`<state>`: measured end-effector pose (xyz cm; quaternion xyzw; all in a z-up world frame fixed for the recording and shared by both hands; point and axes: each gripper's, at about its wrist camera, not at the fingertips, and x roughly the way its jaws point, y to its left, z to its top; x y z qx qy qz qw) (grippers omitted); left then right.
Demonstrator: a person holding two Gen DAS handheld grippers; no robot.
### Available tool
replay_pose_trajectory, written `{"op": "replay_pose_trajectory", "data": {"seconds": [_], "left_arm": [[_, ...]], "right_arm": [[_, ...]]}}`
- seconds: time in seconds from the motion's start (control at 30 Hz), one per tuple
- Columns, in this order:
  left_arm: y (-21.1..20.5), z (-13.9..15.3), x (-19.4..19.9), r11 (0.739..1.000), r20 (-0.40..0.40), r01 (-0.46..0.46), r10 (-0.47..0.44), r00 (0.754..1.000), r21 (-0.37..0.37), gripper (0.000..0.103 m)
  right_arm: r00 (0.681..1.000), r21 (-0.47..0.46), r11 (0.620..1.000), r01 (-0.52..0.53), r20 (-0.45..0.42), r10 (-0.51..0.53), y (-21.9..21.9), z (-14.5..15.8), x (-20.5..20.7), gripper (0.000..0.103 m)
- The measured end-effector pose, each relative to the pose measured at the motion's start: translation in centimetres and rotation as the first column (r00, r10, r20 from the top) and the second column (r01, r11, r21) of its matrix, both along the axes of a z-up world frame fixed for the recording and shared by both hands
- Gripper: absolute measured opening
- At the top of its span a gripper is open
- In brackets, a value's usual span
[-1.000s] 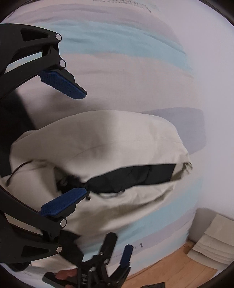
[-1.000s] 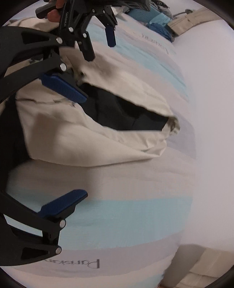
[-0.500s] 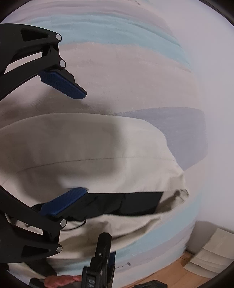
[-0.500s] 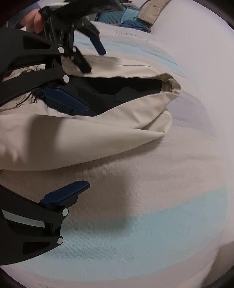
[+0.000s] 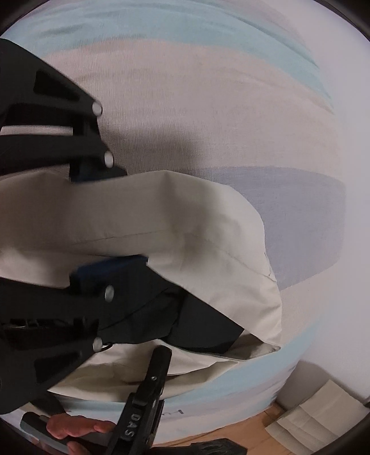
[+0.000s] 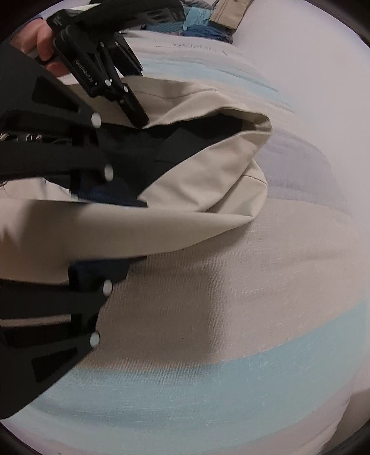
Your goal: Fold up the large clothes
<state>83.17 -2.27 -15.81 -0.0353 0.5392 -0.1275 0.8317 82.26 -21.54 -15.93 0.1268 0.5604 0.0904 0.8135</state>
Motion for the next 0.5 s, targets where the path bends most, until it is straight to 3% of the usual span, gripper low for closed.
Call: {"op": "replay_pose_trajectory", "data": {"seconds": [0.07, 0.13, 0.33, 0.5], "left_arm": [[-0.2, 0.2, -0.1, 1.0, 0.015, 0.014, -0.015, 1.0, 0.019, 0.015], [-0.7, 0.8, -0.6, 0.999, 0.033, 0.024, -0.026, 0.999, 0.046, 0.01], [-1.6, 3.5, -1.8, 0.997, 0.082, 0.022, -0.027, 0.996, 0.069, 0.006], [-1.2, 6.3, -4.1, 0.997, 0.123, 0.023, -0.033, 0.992, 0.08, 0.005]], "right_arm": [[1.0, -0.018, 1.0, -0.005, 0.007, 0.005, 0.3, 0.1, -0.1, 0.017], [1.0, -0.019, 1.0, 0.003, 0.014, -0.003, -0.1, 0.1, -0.4, 0.012], [0.997, -0.044, 0.999, 0.013, 0.073, -0.01, -0.4, 2.1, -2.9, 0.01], [0.99, -0.089, 0.996, 0.016, 0.139, -0.004, -0.9, 5.5, -5.4, 0.01]]}}
